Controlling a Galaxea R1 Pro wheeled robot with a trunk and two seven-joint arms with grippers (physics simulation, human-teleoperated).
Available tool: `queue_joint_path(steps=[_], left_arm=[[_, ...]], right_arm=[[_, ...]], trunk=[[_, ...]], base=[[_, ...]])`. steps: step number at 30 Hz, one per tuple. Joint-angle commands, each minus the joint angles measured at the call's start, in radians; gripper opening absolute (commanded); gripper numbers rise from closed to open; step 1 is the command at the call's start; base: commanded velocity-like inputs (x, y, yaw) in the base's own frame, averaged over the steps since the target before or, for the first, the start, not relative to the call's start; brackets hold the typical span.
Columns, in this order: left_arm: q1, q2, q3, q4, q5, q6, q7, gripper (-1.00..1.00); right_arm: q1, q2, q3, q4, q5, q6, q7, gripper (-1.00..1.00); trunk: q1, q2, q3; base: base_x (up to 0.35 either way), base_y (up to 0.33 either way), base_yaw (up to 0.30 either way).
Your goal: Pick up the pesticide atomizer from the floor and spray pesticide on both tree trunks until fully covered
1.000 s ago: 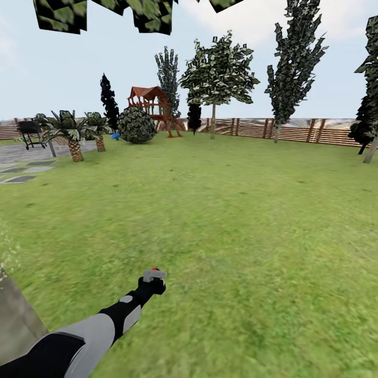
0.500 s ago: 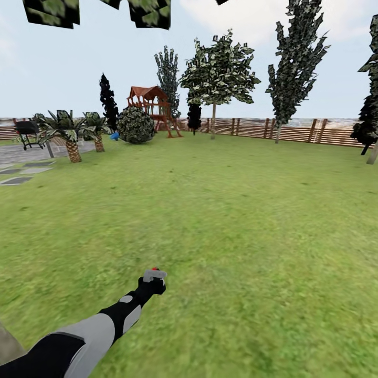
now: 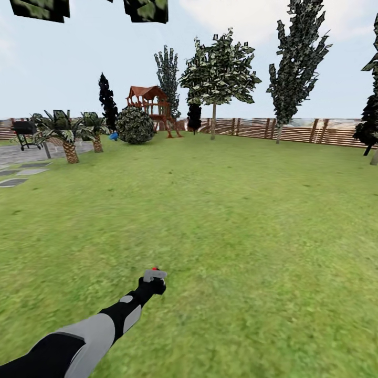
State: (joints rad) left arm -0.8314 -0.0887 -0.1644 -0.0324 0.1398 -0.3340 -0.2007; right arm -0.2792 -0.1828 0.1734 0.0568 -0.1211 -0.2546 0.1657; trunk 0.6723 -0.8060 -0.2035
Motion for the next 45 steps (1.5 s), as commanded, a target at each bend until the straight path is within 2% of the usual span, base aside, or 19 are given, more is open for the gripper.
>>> queue_joint_path(steps=[1,45], left_arm=[[0.0,0.0,0.0,0.0,-0.002,0.0,0.004,-1.0],[0.0,0.0,0.002,0.0,-0.002,-0.002,0.005,-1.0]], right_arm=[[0.0,0.0,0.0,0.0,0.0,0.0,0.0,1.0],[0.0,0.0,0.0,0.0,0.0,0.0,0.0,1.0]], trunk=[[0.0,0.0,0.0],[0.0,0.0,0.0]], base=[[0.343,-0.1,0.0],[0.339,-0.1,0.0]])
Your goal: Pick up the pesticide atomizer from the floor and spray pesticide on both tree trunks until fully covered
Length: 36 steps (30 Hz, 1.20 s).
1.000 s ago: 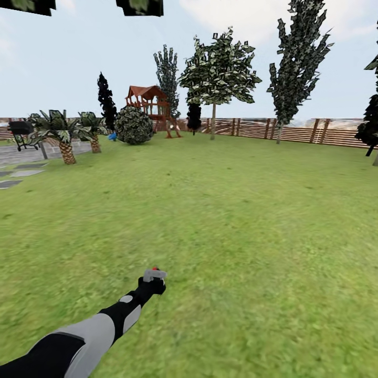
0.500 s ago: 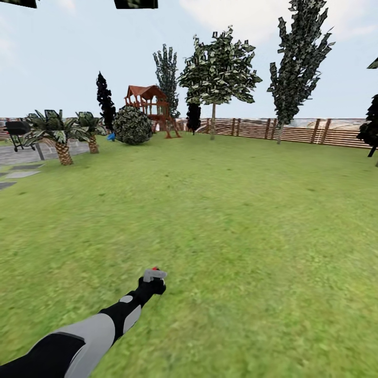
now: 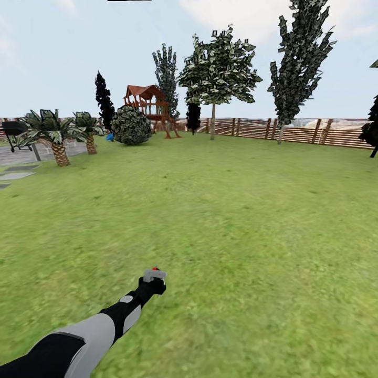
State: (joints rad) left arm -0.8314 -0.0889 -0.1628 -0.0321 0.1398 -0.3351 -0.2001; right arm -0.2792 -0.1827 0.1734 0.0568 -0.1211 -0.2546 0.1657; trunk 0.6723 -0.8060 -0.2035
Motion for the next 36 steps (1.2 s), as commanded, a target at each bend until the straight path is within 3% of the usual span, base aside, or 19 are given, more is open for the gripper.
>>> queue_joint_path(steps=[1,36], left_arm=[[0.0,0.0,0.0,0.0,-0.002,0.0,0.004,-1.0],[0.0,0.001,0.0,-0.001,0.0,0.001,0.004,-1.0]], right_arm=[[0.0,0.0,0.0,0.0,0.0,0.0,0.0,1.0],[0.0,0.0,0.0,0.0,0.0,0.0,0.0,1.0]], trunk=[[0.0,0.0,0.0],[0.0,0.0,0.0]], base=[[0.33,-0.101,0.0],[0.328,-0.101,0.0]])
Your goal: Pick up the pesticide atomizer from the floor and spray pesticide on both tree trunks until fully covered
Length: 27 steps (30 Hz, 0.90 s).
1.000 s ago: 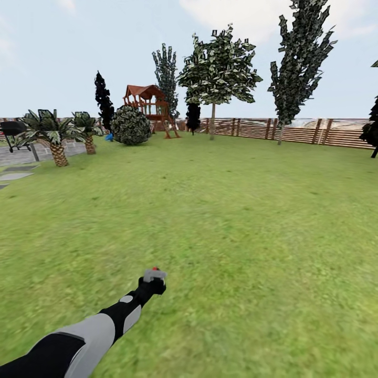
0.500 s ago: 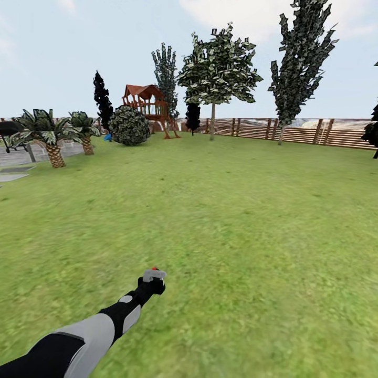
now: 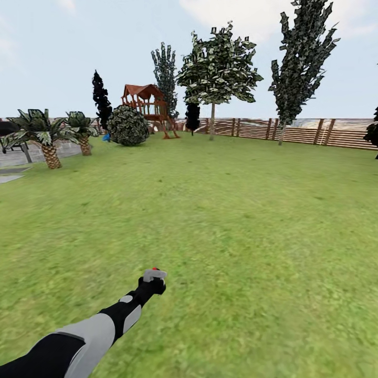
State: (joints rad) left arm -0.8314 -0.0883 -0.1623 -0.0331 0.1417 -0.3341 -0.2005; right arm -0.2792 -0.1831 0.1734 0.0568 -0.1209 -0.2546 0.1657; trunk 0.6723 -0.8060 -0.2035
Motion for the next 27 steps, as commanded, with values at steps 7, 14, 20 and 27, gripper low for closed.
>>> queue_joint_path(steps=[7,14,20,27], left_arm=[[0.0,0.002,0.0,-0.014,-0.001,-0.004,0.004,-1.0],[0.0,0.001,-0.001,-0.013,-0.001,-0.005,0.004,-1.0],[0.0,0.001,-0.001,-0.013,-0.001,-0.005,0.004,-1.0],[0.0,0.002,0.0,-0.013,-0.002,-0.003,0.007,-1.0]], right_arm=[[0.0,0.0,0.0,0.0,0.0,0.0,0.0,1.0],[0.0,0.0,0.0,0.0,0.0,0.0,0.0,1.0],[0.0,0.0,0.0,0.0,0.0,0.0,0.0,1.0],[0.0,0.0,0.0,0.0,0.0,0.0,0.0,1.0]], trunk=[[0.0,0.0,0.0],[0.0,0.0,0.0],[0.0,0.0,0.0],[0.0,0.0,0.0]], base=[[0.329,-0.094,0.0],[0.33,-0.077,0.0],[0.33,-0.074,0.0],[0.331,-0.075,0.0]])
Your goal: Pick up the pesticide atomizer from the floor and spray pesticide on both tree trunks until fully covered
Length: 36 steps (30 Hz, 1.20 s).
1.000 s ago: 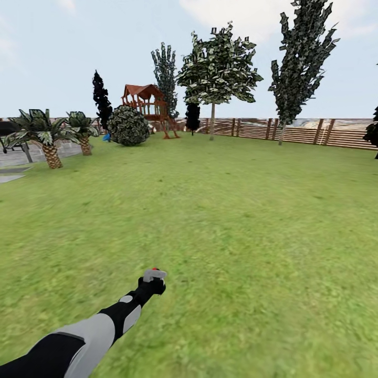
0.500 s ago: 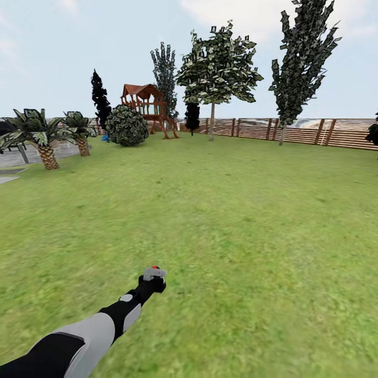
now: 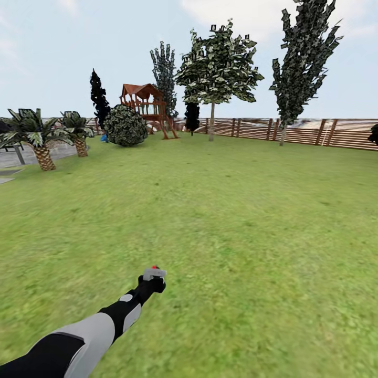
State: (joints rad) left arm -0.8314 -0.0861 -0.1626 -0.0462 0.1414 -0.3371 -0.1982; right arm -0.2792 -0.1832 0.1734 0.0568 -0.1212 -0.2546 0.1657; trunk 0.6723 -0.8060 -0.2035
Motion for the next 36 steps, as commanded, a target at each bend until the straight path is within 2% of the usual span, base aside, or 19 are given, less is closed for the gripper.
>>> queue_joint_path(steps=[1,36], left_arm=[[0.0,0.0,0.0,0.0,-0.002,0.0,0.005,-1.0],[0.0,0.002,0.0,-0.001,-0.003,0.0,0.006,-1.0]], right_arm=[[0.0,0.0,0.0,0.0,0.0,0.0,0.0,1.0],[0.0,0.0,0.0,0.0,0.0,0.0,0.0,1.0]], trunk=[[0.0,0.0,0.0],[0.0,0.0,0.0]], base=[[0.331,-0.075,0.0],[0.331,-0.076,0.0]])
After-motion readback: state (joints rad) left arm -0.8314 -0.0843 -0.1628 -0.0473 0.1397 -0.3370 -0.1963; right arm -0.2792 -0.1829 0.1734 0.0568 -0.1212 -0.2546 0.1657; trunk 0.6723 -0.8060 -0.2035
